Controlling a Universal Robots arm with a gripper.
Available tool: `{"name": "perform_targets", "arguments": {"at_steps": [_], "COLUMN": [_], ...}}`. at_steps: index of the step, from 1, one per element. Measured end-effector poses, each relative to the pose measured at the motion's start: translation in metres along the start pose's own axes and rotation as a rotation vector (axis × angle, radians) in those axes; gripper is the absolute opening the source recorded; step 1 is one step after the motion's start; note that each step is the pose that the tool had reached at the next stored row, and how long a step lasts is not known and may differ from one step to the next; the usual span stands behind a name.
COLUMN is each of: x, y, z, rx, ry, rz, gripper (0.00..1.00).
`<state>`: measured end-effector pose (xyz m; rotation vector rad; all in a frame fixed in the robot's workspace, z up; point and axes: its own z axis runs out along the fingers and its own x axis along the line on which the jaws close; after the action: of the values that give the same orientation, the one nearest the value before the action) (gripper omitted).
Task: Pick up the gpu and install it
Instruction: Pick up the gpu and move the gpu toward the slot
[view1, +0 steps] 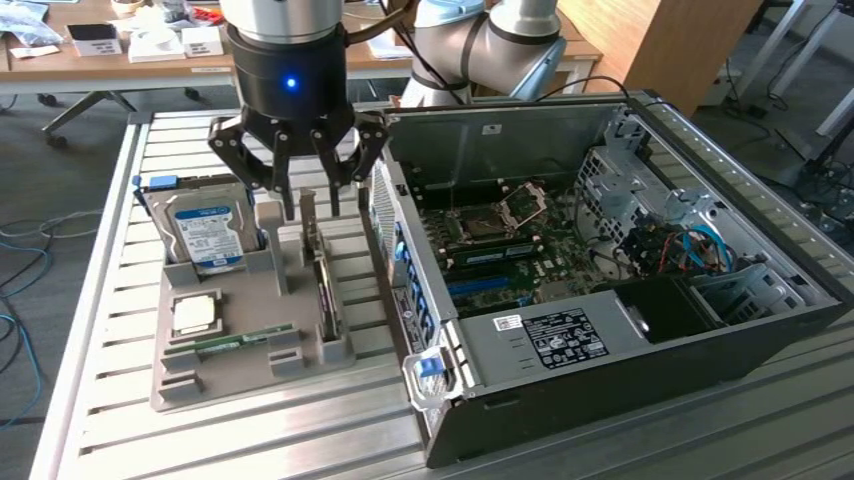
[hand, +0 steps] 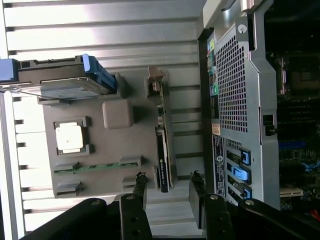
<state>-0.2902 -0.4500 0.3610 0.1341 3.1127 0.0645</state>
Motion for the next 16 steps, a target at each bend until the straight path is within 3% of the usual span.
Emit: {"name": "perform_targets", "arguments": {"at_steps": [16], "x": [0.0], "y": [-0.0005], "z": [0.0111], "rx": [0.0], "ry": [0.0], "rz": [0.0], "gripper": [0.47]}}
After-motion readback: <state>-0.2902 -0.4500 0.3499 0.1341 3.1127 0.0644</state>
